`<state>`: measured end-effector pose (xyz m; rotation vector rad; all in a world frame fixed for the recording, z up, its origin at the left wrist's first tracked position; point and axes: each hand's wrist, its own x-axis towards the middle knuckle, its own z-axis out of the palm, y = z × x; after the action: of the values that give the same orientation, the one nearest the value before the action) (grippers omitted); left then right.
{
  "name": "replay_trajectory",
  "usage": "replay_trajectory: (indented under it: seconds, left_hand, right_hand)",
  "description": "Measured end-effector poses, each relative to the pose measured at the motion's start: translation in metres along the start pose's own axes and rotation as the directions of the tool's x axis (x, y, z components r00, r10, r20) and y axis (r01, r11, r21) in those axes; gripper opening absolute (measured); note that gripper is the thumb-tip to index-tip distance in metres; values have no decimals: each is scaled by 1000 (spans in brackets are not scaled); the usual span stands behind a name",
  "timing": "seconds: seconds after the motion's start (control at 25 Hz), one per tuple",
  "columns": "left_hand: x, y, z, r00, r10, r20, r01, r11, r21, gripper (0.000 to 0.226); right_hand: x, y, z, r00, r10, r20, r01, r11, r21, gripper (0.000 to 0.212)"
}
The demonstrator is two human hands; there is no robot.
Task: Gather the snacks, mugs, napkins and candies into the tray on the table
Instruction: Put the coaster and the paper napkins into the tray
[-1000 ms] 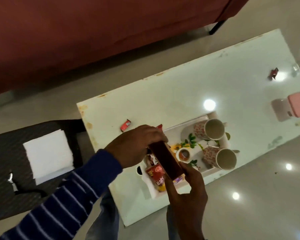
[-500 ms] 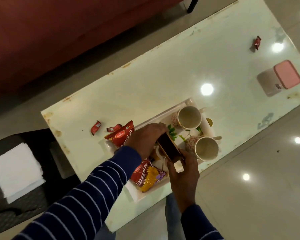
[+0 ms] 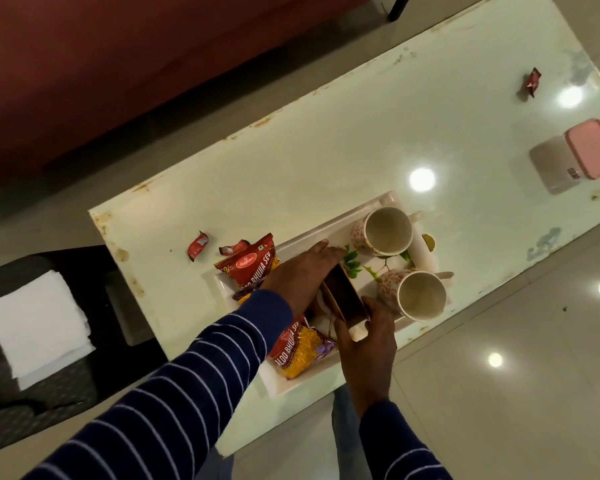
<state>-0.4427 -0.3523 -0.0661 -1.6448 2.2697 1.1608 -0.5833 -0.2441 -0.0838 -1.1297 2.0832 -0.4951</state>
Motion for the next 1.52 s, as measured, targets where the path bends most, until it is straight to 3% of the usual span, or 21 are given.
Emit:
replay_trajectory:
  seconds: [0.12,0.2,0.32,0.4,0.48,0.56,0.64,0.72,0.8,0.88,1.0,1.08,1.2,1.32,1.44,1.52]
  left_hand:
    - [-33,-10,2,973,-7,-231,-45,975,-218,70]
    - [-73,-21,4,916,-113,-386,-47,924,-381,48]
    - [-153,-59,5,709,-408,-576,72,854,-515,34]
    - [-203,-96,3,543,-604,-583,187,764,-618,29]
    - [-245,-136,-1,397,-748,-532,291,652,-700,27]
    - [-276,-172,-11,265,-858,-440,334,510,-793,30]
    - [-299,-211,-17,155,-929,-336,374,370,-851,39]
    - [-313,-250,-17,104,-962,-254,387,274,-881,50]
    - [-319,-284,-13,112,-980,-168,370,198,-908,58]
    - [-316,-309,-8,155,-984,-94,401,149,-904,62]
    - [-311,-332,-3,216,-974,-71,417,158,-895,64]
    - [-308,-338,-1,234,-968,-87,415,180,-892,64]
    - [-304,-338,-2,255,-966,-50,330,135,-934,61]
    - [-306,-338,-5,297,-954,44,222,25,-975,56]
    - [-314,-333,-7,429,-895,118,224,-21,-974,41]
    - [-319,-326,-7,530,-833,161,198,-63,-978,33]
  right_hand:
    - [-15,-7,-9,995,-57,-77,45,988,-149,69]
    - [-32,-15,-17,980,-152,-128,124,971,-204,67]
    - [-62,-44,-2,962,-257,-98,248,964,-97,56]
    - [-83,-69,26,919,-393,-24,393,919,-20,55]
    - [-101,-99,59,885,-449,122,442,893,84,50]
    - [-116,-130,92,858,-405,316,367,914,174,36]
    - [-126,-157,133,775,-342,531,254,938,234,26]
    - [-131,-183,176,689,-305,657,221,952,210,19]
    - [-132,-205,219,648,-246,721,225,966,128,18]
    - [-127,-217,254,635,-158,756,199,979,37,34]
    - [-127,-222,294,588,-37,808,56,998,5,67]
    - [-129,-221,310,596,-21,803,35,999,1,74]
    - [-132,-220,321,658,-12,753,30,999,-10,62]
    - [-129,-223,319,661,35,749,-75,997,20,44]
    - [-124,-230,298,579,96,810,-225,973,45,19]
    - [-122,-232,281,498,115,860,-329,942,64,23]
